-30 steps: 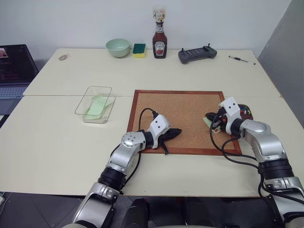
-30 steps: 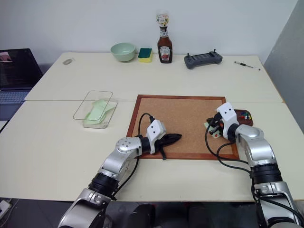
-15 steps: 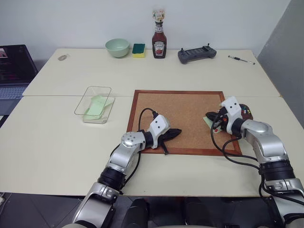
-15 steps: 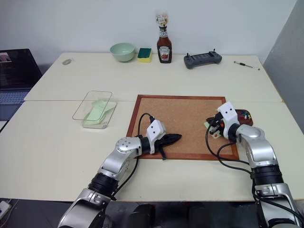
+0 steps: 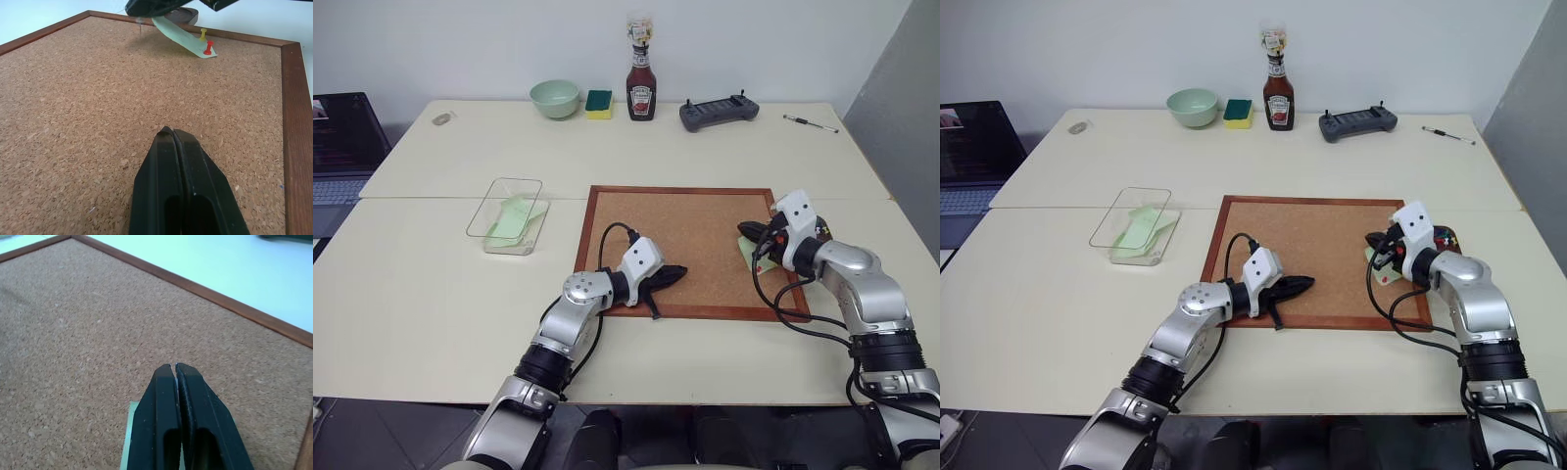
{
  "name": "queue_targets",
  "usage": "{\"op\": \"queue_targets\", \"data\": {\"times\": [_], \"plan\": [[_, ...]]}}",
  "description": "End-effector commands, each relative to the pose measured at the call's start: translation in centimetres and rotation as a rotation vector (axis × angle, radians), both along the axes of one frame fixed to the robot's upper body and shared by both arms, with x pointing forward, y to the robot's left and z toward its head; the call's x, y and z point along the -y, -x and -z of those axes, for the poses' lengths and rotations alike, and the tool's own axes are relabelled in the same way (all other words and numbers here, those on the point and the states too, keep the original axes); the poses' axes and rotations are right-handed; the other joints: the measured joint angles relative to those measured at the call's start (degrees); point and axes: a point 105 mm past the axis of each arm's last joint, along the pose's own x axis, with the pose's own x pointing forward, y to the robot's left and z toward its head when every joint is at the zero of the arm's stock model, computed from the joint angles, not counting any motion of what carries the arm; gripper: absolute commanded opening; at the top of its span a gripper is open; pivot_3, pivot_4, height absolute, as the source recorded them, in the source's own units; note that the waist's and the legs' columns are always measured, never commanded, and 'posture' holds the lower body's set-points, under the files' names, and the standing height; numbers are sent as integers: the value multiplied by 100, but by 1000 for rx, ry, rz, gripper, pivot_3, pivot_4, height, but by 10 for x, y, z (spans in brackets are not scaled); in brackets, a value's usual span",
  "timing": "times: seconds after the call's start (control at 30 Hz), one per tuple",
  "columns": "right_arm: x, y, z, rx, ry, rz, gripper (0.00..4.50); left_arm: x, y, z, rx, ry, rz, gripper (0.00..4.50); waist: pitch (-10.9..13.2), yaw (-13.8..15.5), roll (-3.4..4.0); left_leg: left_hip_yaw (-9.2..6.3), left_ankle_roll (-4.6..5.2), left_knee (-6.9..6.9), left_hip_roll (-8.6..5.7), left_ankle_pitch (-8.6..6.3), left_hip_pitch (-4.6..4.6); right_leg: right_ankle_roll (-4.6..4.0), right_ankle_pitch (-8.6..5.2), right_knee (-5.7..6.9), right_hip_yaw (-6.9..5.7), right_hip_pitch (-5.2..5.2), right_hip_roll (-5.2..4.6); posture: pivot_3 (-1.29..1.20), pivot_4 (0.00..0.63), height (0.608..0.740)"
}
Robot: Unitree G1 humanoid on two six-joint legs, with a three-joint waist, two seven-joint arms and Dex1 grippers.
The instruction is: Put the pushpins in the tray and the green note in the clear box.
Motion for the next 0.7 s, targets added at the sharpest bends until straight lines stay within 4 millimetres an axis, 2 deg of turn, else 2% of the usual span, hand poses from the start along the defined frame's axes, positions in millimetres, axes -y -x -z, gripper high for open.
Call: {"op": "queue_targets", "data": {"times": [0.03,0.17,0.3,0.43,0.67,0.7], "plan": [[26,0,-31,84,12,69,30,3,6,6,-10,-12,20,0,0,1,0,0,0,0,-1,0,0,0,0,0,0,0,0,0,150,740],[62,0,-40,108,93,177,30,3,6,7,-5,-16,21,0,0,2,0,1,0,-1,0,0,0,0,0,-1,0,0,0,0,150,740],[90,3,-32,92,268,240,30,3,6,7,-4,-17,24,0,0,4,0,3,1,-1,-2,0,-1,0,0,-1,1,0,-1,0,150,740],[100,-1,-20,80,364,274,30,4,6,8,1,-23,31,0,-1,-16,1,6,1,-2,2,0,3,0,0,-2,1,1,0,0,150,740],[98,-8,-3,42,430,265,30,3,6,8,5,-25,30,0,-1,-4,1,7,0,0,0,0,1,0,0,-1,4,1,-1,0,150,740],[99,-9,-2,42,433,266,232,3,6,8,5,-26,30,0,-1,-3,1,7,0,0,0,0,1,0,0,-1,4,1,-1,0,150,740]]}}
